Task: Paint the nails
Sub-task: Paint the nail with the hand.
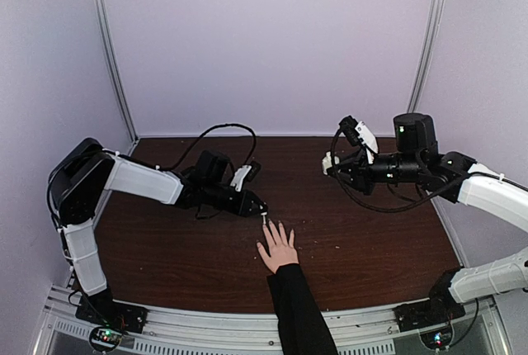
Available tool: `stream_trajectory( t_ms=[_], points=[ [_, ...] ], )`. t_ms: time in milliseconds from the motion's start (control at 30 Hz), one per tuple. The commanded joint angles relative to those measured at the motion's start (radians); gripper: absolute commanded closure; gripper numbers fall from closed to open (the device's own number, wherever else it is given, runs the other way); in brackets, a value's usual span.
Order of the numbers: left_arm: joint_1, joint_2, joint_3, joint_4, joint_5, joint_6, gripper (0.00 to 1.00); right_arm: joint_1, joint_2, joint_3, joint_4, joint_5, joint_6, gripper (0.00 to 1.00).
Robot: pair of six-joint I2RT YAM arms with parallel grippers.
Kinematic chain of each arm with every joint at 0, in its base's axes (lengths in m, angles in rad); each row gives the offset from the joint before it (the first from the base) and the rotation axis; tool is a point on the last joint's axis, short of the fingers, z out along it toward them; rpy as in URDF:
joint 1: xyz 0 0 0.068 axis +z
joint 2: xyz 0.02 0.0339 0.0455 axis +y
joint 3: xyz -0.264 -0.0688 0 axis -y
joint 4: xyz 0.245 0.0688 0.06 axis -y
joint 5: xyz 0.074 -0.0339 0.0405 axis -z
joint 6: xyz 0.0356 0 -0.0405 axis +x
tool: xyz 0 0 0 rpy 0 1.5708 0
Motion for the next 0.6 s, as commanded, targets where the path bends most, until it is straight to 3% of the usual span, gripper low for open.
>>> stream_trajectory(
  t_ms=[0, 567],
  points=[
    [0.009, 0.016, 0.028, 0.018, 0.016, 0.015, 1.00, -0.007, 0.003, -0.007, 0.031, 0.005, -0.006, 1.00],
    [0.012, 0.040, 0.040, 0.018, 0.018, 0.015, 1.00, -0.010, 0.007, -0.008, 0.033, 0.005, -0.004, 1.00]
  ],
)
